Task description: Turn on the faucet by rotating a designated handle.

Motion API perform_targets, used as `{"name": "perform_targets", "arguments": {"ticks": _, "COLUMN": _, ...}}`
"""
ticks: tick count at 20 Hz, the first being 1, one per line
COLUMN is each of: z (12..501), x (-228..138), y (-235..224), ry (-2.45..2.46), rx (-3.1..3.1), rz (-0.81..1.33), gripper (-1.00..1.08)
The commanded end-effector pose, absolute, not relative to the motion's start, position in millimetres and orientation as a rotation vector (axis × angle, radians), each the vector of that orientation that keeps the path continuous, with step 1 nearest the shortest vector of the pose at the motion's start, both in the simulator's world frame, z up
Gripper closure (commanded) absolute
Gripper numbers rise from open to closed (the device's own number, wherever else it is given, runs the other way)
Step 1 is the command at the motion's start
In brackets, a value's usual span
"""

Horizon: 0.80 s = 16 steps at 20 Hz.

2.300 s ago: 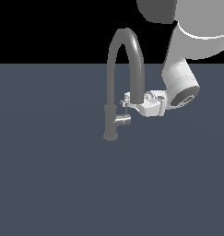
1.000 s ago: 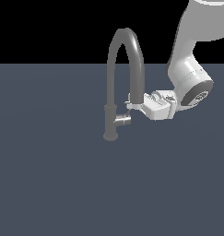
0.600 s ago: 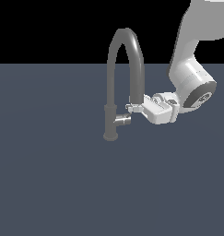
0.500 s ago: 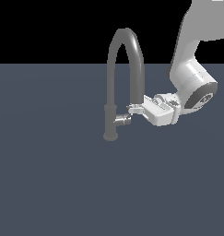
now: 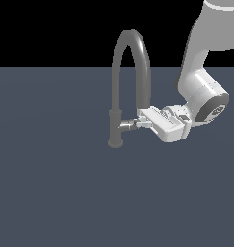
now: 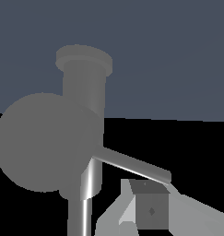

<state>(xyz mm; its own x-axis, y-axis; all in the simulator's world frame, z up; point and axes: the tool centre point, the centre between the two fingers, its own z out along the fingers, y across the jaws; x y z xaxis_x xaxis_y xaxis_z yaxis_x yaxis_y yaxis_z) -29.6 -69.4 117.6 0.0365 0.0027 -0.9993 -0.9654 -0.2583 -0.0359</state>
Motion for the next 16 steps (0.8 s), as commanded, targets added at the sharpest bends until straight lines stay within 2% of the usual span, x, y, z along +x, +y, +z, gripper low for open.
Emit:
{"name": "perform_targets", "arguments": {"ticks": 1, "z": 117.5, "x": -29.6, "y": -69.4, "ry": 1.048, "rx": -1.417, "rz": 1.369, "gripper": 1.08}}
{"name": "perform_targets", "arguments": {"ticks": 9, "z": 66.9, "x": -39.8, "y": -72.4, "ry": 1.073, "rx": -1.397, "rz": 1.391, "gripper": 1.08}}
{"name": "perform_targets", "arguments": {"ticks": 10, "z": 66.9, "x": -39.8, "y": -72.4, "ry": 1.073, "rx": -1.397, "rz": 1.391, "gripper": 1.08}}
{"name": "perform_targets", "arguments": {"ticks": 11, "z": 90.7, "x": -30.0, "y": -69.5, "ry": 1.039, "rx": -1.418, "rz": 1.371, "gripper": 1.08}}
{"name": "perform_targets", "arguments": {"ticks": 16, "z": 69.1, "x": -27.4, "y": -68.9, "ry": 1.053, "rx": -1.410, "rz": 1.379, "gripper": 1.08}}
